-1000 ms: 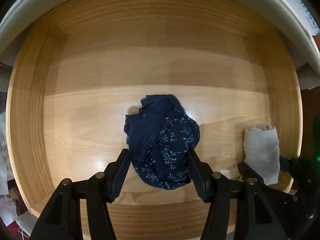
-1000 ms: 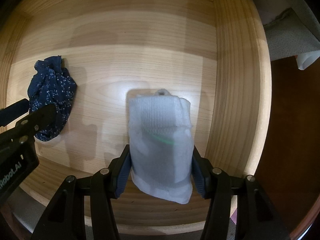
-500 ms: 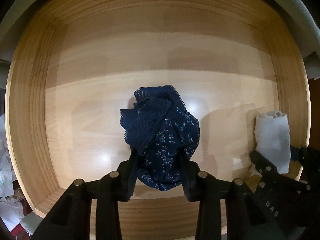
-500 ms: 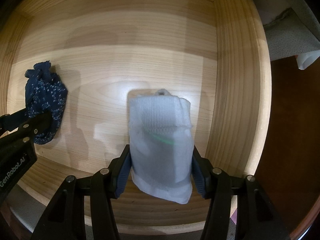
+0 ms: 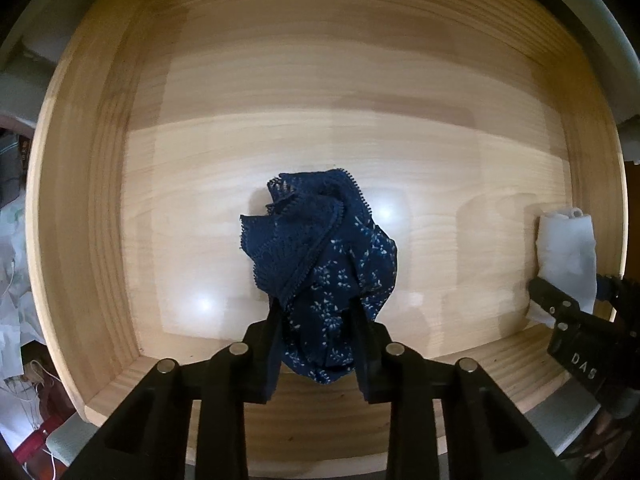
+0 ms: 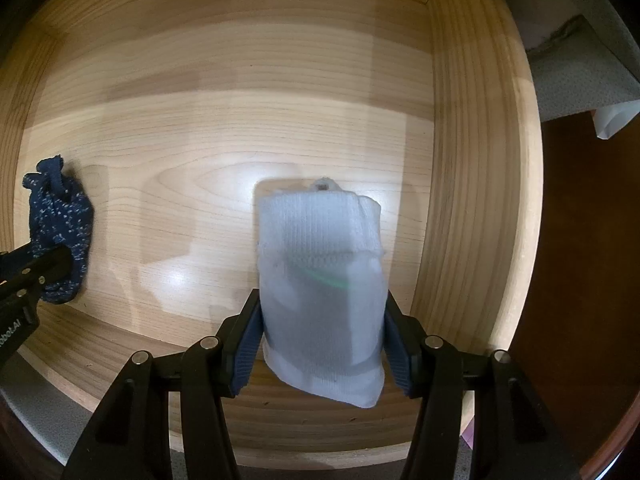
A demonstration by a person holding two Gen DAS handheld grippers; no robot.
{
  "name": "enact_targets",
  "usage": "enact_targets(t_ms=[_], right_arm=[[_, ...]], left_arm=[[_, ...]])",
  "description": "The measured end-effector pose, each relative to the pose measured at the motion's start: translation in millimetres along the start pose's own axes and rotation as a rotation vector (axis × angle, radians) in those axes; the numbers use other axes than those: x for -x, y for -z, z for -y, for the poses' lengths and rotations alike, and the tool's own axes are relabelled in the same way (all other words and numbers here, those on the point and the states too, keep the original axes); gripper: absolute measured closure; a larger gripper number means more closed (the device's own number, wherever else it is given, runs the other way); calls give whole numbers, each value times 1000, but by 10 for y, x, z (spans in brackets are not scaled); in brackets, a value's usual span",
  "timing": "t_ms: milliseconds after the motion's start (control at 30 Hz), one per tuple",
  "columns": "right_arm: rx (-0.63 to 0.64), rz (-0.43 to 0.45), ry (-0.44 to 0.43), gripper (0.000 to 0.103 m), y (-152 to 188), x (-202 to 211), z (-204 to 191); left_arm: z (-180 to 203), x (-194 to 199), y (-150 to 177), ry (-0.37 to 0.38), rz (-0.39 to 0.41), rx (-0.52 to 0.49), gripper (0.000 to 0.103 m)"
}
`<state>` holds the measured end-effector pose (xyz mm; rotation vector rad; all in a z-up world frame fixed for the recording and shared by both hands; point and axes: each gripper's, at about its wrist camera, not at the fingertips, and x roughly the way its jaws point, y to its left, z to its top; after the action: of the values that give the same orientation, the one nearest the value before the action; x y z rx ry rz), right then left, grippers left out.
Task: Take underwear out of drawer
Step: 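Lift the navy floral garment with the left tool over the box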
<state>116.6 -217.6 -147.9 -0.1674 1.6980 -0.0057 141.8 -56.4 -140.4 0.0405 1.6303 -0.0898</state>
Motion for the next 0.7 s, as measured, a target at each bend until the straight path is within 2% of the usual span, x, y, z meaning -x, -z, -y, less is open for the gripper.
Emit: enact_targets(t_ms=[233, 700], right_arm=[[0, -1, 2, 50, -18, -13, -32], [3, -4, 7, 50, -26, -32, -44]], left_arm=[[40, 26, 22, -21, 41, 2, 81], [38, 185, 97, -7, 96, -9, 81]])
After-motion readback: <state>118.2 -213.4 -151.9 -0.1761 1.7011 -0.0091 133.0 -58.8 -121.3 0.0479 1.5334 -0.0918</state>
